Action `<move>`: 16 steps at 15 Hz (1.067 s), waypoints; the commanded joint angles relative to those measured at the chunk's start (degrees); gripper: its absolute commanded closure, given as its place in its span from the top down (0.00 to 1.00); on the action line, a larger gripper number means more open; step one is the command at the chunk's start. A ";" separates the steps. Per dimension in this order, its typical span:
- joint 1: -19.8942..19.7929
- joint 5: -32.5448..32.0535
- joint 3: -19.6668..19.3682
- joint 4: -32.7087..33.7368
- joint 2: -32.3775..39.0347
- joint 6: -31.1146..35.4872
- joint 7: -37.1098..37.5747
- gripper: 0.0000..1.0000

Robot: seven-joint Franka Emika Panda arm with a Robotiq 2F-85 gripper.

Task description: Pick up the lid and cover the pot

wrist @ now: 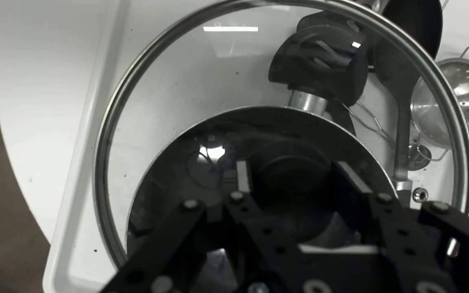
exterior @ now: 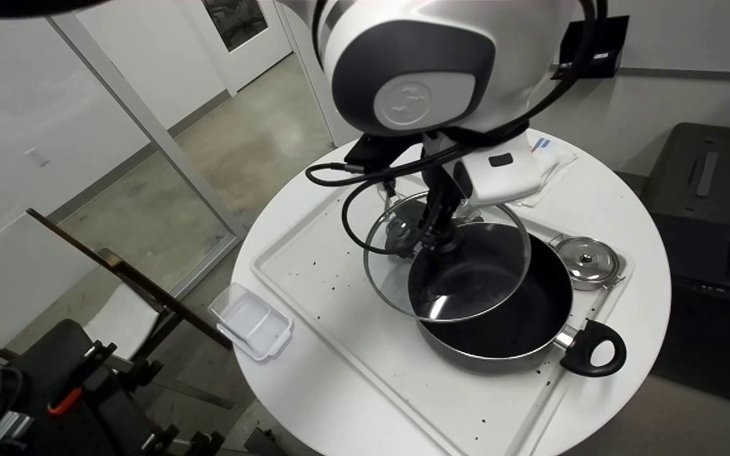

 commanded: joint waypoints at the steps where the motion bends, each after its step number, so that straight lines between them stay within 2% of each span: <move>1: -1.15 1.73 -0.44 4.94 2.14 -3.31 2.64 0.26; 16: -2.29 -0.28 -1.86 13.65 9.30 -2.99 12.67 0.26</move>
